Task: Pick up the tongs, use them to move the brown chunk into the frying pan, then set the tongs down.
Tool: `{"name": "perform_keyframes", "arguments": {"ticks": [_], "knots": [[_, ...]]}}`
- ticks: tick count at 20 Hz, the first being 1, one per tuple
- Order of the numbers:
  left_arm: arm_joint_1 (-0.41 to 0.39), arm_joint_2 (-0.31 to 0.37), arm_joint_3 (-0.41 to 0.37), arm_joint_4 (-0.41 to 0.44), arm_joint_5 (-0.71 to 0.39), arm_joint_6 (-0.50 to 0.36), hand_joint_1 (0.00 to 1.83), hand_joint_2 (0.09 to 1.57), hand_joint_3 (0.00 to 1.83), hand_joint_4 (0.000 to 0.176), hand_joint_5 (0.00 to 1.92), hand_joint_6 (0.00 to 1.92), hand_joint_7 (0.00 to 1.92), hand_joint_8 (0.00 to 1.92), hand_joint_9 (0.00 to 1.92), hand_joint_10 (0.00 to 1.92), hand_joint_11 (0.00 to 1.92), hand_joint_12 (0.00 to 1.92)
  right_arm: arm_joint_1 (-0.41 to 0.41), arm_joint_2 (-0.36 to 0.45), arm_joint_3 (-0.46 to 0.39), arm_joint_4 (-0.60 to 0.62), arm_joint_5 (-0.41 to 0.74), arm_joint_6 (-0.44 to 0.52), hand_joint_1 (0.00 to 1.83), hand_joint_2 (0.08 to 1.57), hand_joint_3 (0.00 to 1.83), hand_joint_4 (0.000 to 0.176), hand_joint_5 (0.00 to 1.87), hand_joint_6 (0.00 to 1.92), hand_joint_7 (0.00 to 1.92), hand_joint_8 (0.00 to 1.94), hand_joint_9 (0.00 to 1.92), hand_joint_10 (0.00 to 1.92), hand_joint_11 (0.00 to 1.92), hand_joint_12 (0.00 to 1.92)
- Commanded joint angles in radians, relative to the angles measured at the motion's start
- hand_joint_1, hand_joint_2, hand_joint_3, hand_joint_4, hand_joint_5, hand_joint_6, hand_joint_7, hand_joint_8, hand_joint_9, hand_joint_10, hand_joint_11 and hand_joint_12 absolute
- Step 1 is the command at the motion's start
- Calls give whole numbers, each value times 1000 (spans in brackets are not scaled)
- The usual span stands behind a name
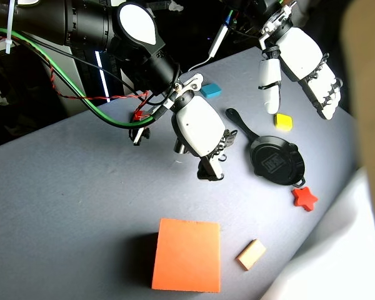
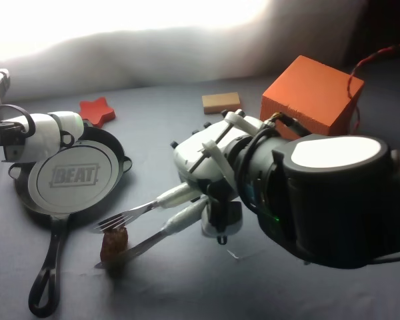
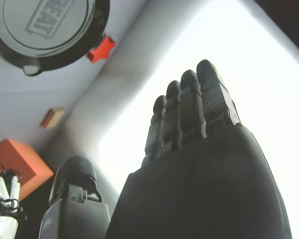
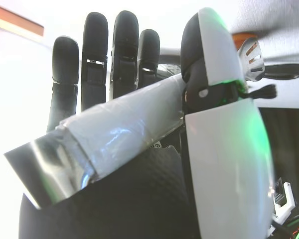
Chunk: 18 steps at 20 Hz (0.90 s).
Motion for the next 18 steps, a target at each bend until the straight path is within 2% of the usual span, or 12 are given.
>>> {"name": "perform_keyframes", "arguments": {"ticks": [1,2,3,4,5,7,11,14,15,16,17,18], "knots": [[-6,3,4,93,-45,1,0,1159,0,0,56,3,83,3,61,2,0,144,4,-2,2,-68,21,6,1094,1129,2,0,770,371,1002,15,725,587,308,1525],[-6,3,4,97,-45,0,0,1163,1,0,68,6,97,5,74,5,0,172,3,-8,8,-68,22,8,1118,1168,5,0,831,1009,1061,38,764,628,375,1530],[-4,1,5,113,-45,-8,0,1163,1,0,68,6,97,5,74,5,0,172,2,-13,14,-68,22,9,1118,1168,5,0,831,1009,1061,38,764,628,375,1530],[-3,1,5,114,-45,-6,0,1167,1,0,76,5,105,2,83,5,0,207,0,-17,18,-68,22,11,1196,1135,0,0,915,1116,1029,739,871,702,524,1533],[-3,0,5,114,-38,-10,0,1164,0,0,57,0,97,0,77,2,0,206,-2,-19,20,-68,22,11,1212,1123,0,9,937,1091,1019,895,922,732,571,1544],[-3,0,5,114,-23,-14,0,1164,0,0,70,7,106,4,85,5,0,206,-6,-21,23,-68,23,11,1232,1085,0,22,1012,961,1109,811,1042,794,687,1554],[-2,0,-1,110,-25,-8,0,1164,0,0,69,3,108,2,89,2,0,263,-12,-17,23,-68,23,10,1239,1112,1,0,868,1118,1130,867,1082,960,798,1586],[0,0,-6,108,-39,-10,0,1169,3,0,81,7,114,4,94,4,0,270,-13,-13,22,-68,22,8,795,1295,37,0,945,1073,1275,789,1154,1111,864,1665],[1,0,-7,108,-46,-10,0,1167,0,0,56,1,89,2,78,2,0,222,-13,-10,21,-68,20,7,564,1426,36,0,1178,1574,1442,1566,1416,1800,1354,1911],[1,0,-7,108,-47,-10,0,1167,0,0,56,1,89,2,78,2,0,222,-13,-6,19,-57,18,0,564,1426,36,0,1178,1574,1442,1566,1416,1800,1354,1911],[1,0,-8,108,-48,-10,0,1166,0,0,50,2,80,2,69,2,0,208,-12,0,15,-32,15,-12,704,1453,14,164,1382,1904,1578,1923,1684,1916,1751,1921],[2,0,-9,108,-49,-10,0,1163,0,0,63,5,93,5,78,5,0,231,-12,9,7,-14,14,-21,801,1466,13,174,1411,1918,1588,1937,1703,1920,1777,1921]]}}
